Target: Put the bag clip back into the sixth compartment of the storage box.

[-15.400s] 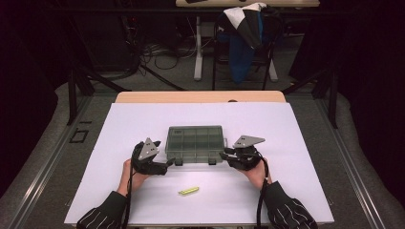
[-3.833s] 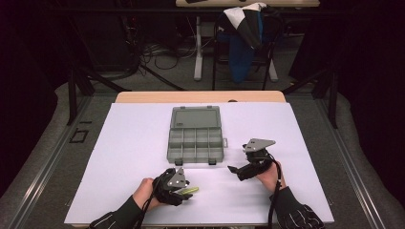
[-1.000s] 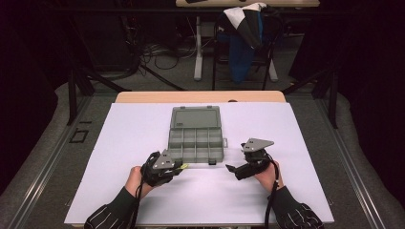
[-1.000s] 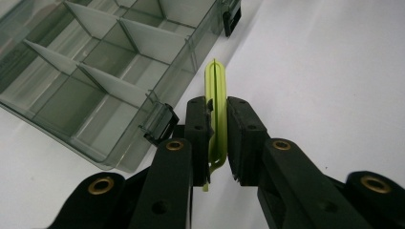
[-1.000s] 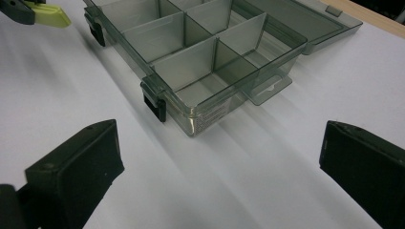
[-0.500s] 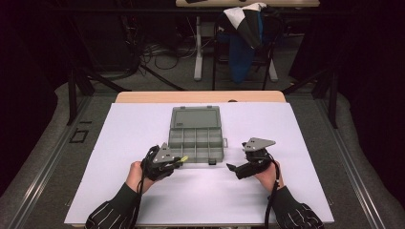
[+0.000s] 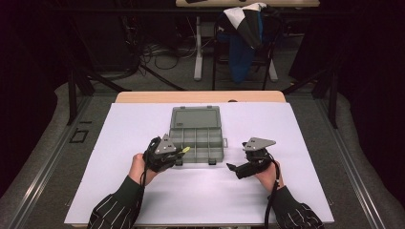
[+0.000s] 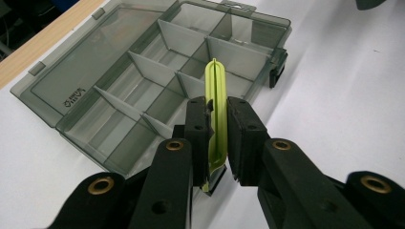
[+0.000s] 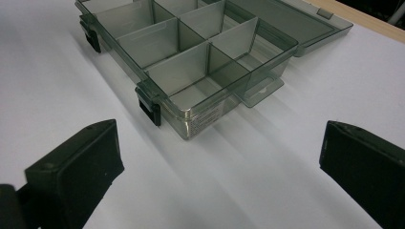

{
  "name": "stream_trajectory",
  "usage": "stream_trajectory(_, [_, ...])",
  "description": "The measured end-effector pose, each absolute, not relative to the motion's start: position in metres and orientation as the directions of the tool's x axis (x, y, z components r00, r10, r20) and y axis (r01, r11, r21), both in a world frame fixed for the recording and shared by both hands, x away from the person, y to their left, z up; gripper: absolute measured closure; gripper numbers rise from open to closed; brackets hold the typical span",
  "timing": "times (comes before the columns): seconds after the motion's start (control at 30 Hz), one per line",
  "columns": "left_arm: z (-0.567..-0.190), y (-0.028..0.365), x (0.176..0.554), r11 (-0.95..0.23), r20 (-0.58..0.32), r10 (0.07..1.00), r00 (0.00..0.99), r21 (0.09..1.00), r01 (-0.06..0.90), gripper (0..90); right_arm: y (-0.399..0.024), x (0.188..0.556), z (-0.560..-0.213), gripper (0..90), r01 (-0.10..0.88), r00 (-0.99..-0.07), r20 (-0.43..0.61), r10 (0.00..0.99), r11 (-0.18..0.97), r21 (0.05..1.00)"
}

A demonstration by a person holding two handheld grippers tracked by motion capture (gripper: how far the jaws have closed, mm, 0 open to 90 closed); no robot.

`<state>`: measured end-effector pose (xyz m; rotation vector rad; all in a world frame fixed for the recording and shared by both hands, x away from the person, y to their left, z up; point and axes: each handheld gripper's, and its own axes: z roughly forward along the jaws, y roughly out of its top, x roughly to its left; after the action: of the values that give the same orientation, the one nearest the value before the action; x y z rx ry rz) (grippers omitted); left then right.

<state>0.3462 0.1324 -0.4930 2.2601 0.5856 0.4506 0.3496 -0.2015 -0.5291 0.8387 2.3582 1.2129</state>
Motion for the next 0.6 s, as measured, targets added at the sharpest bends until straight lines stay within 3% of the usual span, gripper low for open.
stream_trajectory(0.6, [-0.486,0.129,0.365,-0.565,0.112,0.6,0.792,0.76,0.321,79.5,-0.202,0.351,-0.53,0.0,0.352,-0.758,-0.037,0.652,0.456,0.818])
